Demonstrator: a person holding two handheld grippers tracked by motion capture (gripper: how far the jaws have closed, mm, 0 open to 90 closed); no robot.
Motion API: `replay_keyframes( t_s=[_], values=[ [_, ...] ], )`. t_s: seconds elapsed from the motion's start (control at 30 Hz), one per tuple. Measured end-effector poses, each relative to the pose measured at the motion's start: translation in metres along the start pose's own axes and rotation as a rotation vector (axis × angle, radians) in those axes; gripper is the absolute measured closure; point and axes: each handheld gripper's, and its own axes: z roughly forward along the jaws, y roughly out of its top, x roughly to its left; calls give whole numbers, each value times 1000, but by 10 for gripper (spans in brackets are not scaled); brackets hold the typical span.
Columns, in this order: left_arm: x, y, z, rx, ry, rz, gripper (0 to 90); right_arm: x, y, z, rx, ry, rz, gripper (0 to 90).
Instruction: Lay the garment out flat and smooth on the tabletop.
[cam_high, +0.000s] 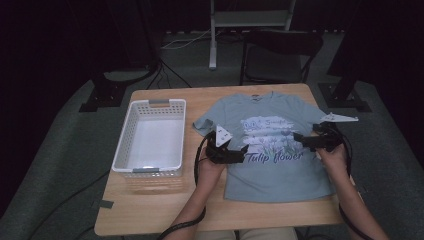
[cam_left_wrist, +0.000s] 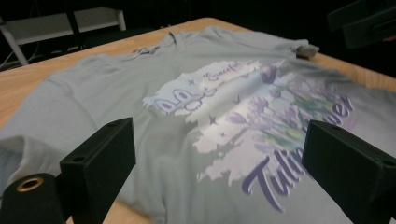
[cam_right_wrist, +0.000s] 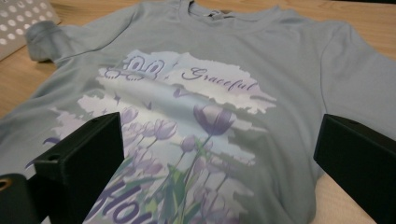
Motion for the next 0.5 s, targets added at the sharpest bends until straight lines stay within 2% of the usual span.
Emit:
replay_keyframes(
  t_s=[0.1, 0.23, 0.43, 0.5],
  values=[
    [-1, -2, -4, -6, -9, -7, 106, 0, -4, -4, -9, -5, 5, 10],
    [-4, -10, -7, 23, -11, 3, 106, 3, -13, -13, -8, -2, 7, 11],
    [-6, -24, -25, 31, 1, -3, 106, 3, -30, -27, -13, -19, 10, 23],
    [-6, -26, -30, 31, 2, -9, 106, 1, -35, -31, -10, -11, 16, 23]
  ],
)
